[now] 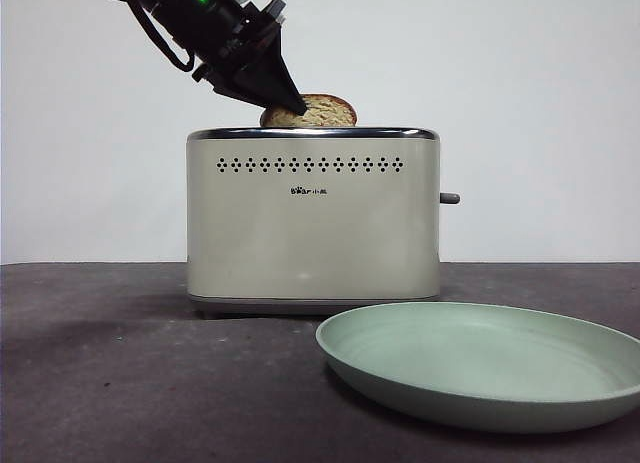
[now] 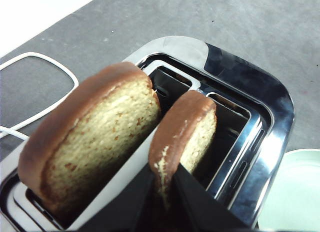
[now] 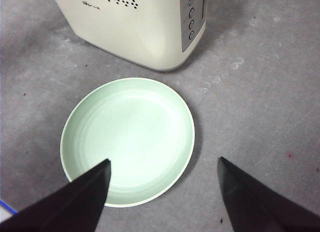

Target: Take the bread from the toaster,put the bread on the plate,put the plate on the table

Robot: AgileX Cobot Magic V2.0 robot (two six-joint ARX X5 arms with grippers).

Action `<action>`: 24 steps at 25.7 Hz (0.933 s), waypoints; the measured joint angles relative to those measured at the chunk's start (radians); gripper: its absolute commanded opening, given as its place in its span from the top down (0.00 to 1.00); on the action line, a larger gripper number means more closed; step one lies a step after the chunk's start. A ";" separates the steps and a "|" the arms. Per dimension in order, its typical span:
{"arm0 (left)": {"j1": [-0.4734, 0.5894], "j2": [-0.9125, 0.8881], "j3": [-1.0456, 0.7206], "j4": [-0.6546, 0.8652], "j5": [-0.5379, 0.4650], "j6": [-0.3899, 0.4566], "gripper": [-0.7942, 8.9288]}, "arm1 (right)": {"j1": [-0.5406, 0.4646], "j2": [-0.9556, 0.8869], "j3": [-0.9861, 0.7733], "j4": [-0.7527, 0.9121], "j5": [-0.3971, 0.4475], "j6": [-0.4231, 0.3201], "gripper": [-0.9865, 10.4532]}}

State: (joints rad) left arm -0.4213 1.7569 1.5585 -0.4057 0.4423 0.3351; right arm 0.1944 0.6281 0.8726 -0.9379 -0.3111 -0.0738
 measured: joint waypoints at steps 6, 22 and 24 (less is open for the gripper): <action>0.000 -0.011 0.082 -0.048 -0.001 -0.006 0.92 | 0.000 0.000 0.000 0.000 0.000 0.000 0.61; 0.000 -0.415 0.217 -0.357 -0.004 -0.065 0.91 | 0.000 0.261 0.000 0.086 -0.002 0.043 0.61; 0.002 -0.451 0.217 -0.413 -0.004 -0.064 0.91 | 0.000 0.322 0.000 0.092 -0.002 0.047 0.62</action>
State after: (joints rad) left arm -0.4194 1.3064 1.7756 -0.8188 0.4385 0.2710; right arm 0.1944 0.9501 0.8730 -0.8463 -0.3130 -0.0269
